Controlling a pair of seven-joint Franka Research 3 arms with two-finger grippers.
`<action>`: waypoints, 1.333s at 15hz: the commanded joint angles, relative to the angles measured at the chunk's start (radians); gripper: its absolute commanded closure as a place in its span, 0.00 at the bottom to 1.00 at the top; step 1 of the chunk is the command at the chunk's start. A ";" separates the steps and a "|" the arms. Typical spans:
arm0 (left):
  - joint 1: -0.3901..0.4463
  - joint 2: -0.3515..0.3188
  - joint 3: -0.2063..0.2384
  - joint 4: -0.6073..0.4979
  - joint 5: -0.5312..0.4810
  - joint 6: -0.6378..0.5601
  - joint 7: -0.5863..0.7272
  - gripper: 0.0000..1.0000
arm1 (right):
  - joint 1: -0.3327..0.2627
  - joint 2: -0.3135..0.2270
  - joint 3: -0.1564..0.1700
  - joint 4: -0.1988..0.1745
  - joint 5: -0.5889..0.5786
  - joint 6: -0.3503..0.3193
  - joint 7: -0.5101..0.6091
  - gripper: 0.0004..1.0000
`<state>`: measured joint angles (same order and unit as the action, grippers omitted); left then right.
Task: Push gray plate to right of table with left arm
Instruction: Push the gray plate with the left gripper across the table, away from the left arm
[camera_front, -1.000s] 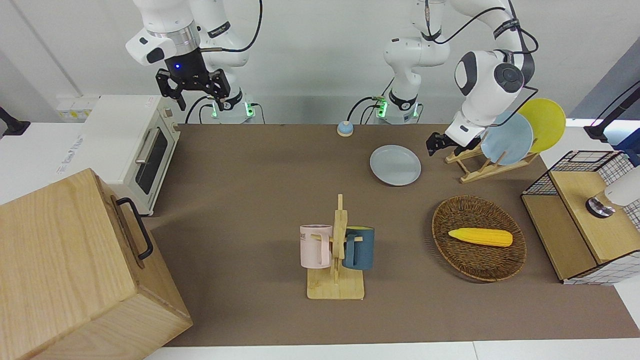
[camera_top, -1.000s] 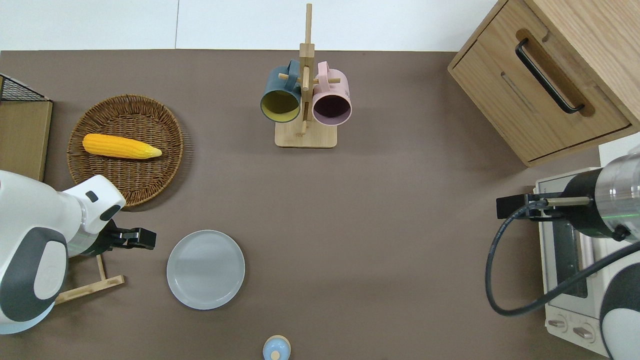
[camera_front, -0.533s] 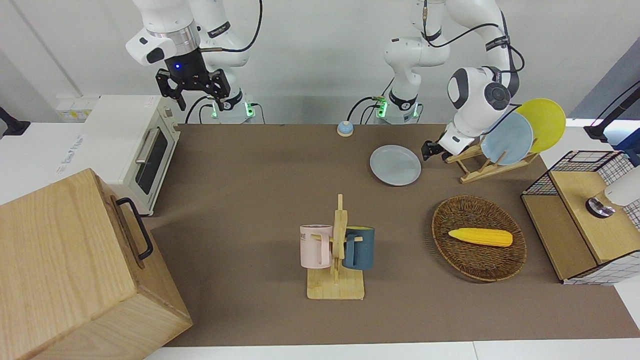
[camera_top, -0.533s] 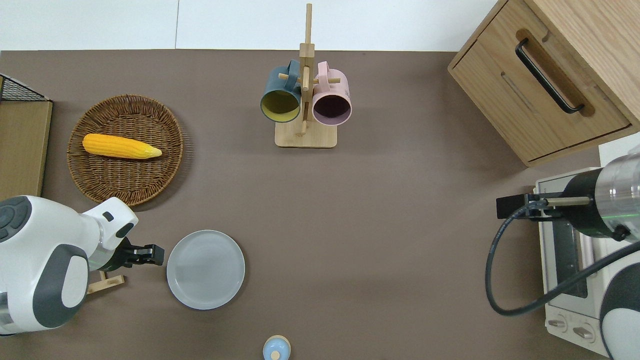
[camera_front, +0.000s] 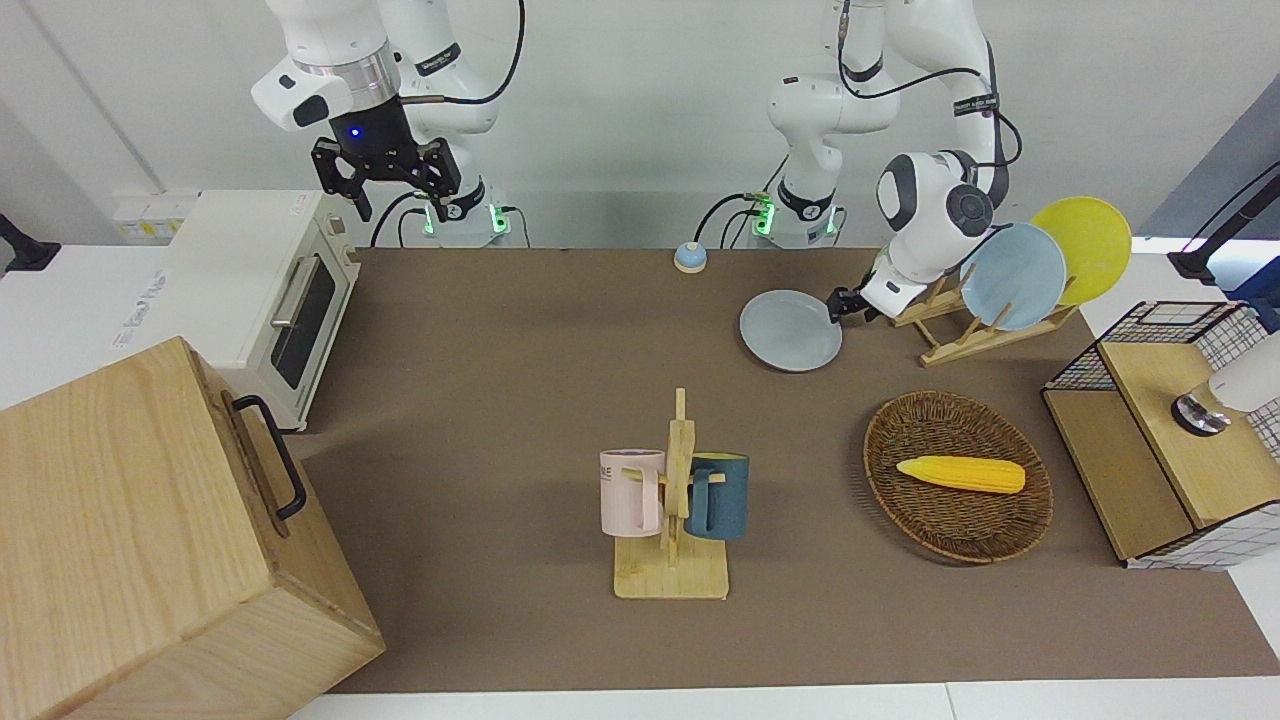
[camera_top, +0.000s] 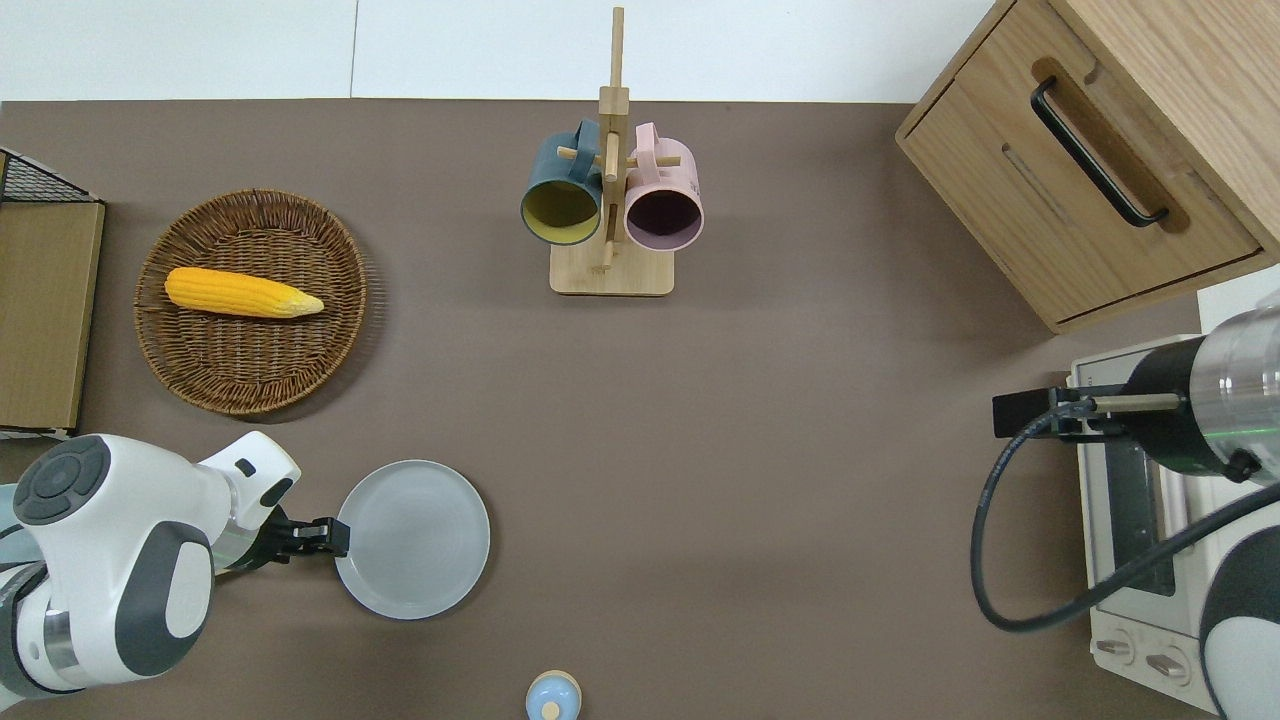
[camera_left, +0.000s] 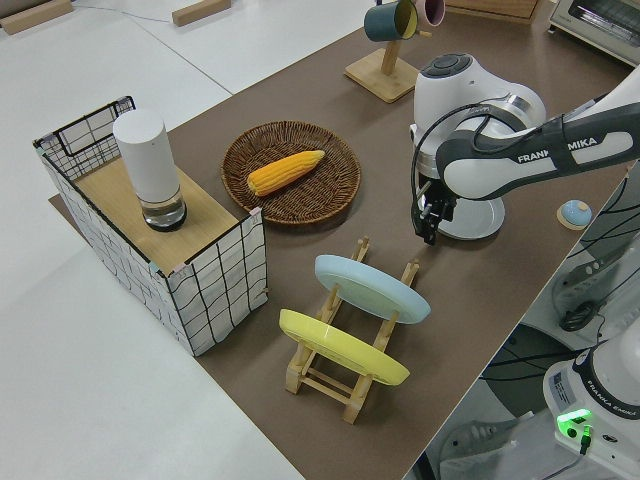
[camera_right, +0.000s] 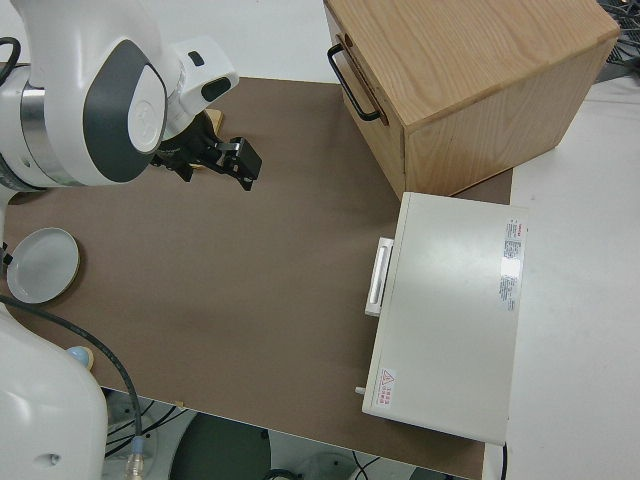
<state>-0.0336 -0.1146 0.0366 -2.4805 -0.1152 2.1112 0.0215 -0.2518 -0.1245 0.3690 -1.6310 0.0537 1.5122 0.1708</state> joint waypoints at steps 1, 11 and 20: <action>-0.019 -0.017 0.008 -0.032 -0.024 0.029 0.012 0.28 | -0.024 -0.027 0.014 -0.027 0.021 0.000 0.010 0.00; -0.020 -0.013 -0.007 -0.058 -0.040 0.073 -0.001 0.67 | -0.024 -0.027 0.014 -0.027 0.021 0.000 0.010 0.00; -0.022 -0.011 -0.009 -0.058 -0.044 0.075 -0.012 0.84 | -0.024 -0.027 0.014 -0.027 0.021 0.000 0.010 0.00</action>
<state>-0.0439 -0.1147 0.0246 -2.5154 -0.1456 2.1591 0.0198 -0.2518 -0.1245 0.3690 -1.6310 0.0537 1.5122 0.1708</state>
